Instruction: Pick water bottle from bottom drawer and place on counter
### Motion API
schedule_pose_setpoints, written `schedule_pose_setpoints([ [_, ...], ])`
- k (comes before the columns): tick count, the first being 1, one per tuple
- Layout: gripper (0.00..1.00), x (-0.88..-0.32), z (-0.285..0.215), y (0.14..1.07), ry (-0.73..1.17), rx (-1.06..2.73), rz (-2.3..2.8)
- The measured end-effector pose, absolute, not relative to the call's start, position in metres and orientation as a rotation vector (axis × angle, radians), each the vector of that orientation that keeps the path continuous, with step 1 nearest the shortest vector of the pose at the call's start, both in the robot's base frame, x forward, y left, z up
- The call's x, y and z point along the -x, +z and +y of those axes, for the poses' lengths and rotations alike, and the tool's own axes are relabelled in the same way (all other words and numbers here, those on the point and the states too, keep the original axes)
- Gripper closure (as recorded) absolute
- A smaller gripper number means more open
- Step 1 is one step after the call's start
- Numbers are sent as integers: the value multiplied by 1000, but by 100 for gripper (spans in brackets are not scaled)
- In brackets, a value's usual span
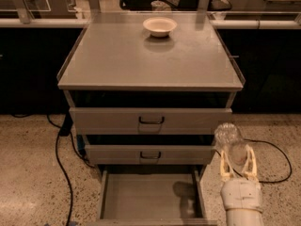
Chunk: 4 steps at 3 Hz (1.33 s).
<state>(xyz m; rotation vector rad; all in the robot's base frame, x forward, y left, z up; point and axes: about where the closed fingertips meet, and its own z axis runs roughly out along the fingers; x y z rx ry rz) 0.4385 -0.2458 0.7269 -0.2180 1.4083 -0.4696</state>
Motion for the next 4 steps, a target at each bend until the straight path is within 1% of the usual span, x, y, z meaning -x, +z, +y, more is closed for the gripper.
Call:
schedule_pose_setpoints([
  [2, 100, -453, -252, 787, -556, 185, 1277],
  [4, 100, -480, -231, 844, -603, 228, 1177],
])
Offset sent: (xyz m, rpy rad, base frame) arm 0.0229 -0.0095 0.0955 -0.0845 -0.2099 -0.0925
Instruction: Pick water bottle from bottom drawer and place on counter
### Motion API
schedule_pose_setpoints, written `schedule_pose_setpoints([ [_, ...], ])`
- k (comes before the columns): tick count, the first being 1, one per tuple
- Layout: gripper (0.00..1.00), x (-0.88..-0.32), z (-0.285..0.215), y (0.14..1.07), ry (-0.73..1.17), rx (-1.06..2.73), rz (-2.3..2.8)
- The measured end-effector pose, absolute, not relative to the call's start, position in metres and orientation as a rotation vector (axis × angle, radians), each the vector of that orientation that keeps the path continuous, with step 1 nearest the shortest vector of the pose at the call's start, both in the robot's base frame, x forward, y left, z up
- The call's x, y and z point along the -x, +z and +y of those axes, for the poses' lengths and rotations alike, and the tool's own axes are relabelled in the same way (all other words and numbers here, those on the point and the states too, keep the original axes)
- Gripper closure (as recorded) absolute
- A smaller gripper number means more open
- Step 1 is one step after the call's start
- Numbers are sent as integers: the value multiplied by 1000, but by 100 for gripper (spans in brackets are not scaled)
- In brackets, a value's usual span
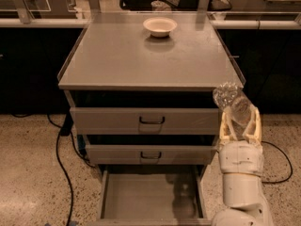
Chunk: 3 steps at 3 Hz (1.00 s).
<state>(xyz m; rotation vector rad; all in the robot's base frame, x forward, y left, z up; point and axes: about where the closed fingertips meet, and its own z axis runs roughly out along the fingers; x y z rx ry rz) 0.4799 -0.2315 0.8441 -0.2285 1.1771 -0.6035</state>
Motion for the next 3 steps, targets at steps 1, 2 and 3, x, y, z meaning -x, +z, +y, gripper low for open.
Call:
schedule_pose_setpoints([
  [1, 100, -499, -212, 860, -610, 282, 1164],
  [2, 100, -518, -191, 868, -601, 331, 1163],
  [3, 100, -542, -165, 865, -570, 379, 1177],
])
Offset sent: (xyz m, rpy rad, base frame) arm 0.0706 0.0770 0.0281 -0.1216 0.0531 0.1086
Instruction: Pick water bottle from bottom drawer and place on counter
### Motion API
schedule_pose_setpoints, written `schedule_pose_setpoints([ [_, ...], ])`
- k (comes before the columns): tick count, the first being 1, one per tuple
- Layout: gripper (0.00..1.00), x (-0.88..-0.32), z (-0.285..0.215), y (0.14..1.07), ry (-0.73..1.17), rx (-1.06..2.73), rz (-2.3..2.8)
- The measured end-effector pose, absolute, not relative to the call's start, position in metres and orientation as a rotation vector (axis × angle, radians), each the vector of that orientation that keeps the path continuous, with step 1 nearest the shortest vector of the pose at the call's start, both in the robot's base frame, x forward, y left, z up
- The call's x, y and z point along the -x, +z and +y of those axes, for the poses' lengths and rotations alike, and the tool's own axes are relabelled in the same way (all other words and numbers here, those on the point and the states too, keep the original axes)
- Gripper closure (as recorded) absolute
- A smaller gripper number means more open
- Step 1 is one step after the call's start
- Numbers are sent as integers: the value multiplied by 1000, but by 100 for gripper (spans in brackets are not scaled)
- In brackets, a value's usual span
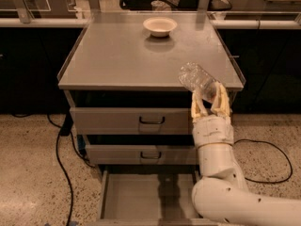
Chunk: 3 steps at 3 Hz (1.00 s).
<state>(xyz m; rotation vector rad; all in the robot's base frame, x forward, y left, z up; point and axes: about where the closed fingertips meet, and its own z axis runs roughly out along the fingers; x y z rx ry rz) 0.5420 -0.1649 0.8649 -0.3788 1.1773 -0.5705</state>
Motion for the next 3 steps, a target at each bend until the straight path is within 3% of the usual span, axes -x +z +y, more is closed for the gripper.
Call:
schedule_pose_setpoints([
  [2, 100, -591, -117, 840, -503, 448, 1226],
  [3, 100, -590, -117, 841, -505, 445, 1225],
])
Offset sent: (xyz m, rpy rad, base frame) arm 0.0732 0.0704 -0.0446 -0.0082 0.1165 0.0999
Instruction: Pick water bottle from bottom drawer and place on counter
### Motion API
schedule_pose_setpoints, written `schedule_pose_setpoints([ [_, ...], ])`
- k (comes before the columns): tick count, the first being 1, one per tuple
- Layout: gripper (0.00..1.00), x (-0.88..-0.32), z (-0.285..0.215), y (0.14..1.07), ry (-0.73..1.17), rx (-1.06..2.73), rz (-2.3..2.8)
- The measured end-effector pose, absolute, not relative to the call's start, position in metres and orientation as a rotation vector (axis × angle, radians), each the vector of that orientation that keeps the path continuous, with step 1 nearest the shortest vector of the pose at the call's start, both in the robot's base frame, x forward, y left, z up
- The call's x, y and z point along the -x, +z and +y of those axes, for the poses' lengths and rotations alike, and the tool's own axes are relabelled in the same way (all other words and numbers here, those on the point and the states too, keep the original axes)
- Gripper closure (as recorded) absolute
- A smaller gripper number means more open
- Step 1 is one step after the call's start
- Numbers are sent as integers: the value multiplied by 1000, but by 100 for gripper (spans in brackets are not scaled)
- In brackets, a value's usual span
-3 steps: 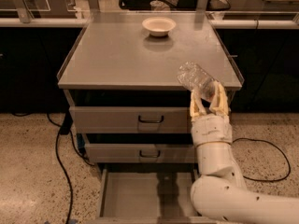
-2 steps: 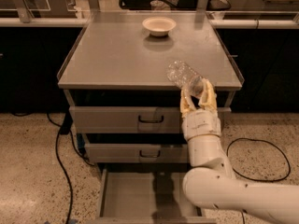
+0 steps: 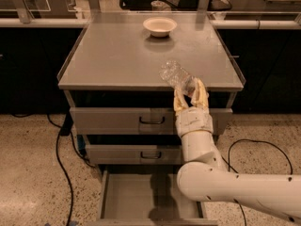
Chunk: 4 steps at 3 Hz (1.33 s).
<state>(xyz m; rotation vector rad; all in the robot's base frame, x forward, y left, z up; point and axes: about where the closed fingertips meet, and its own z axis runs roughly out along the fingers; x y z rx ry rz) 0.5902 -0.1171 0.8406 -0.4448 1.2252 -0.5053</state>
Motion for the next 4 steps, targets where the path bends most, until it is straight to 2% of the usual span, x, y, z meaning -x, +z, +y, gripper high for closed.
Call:
schedule_pose_setpoints([
  [2, 100, -591, -99, 932, -647, 462, 1003],
  [4, 100, -641, -67, 916, -627, 594, 1064],
])
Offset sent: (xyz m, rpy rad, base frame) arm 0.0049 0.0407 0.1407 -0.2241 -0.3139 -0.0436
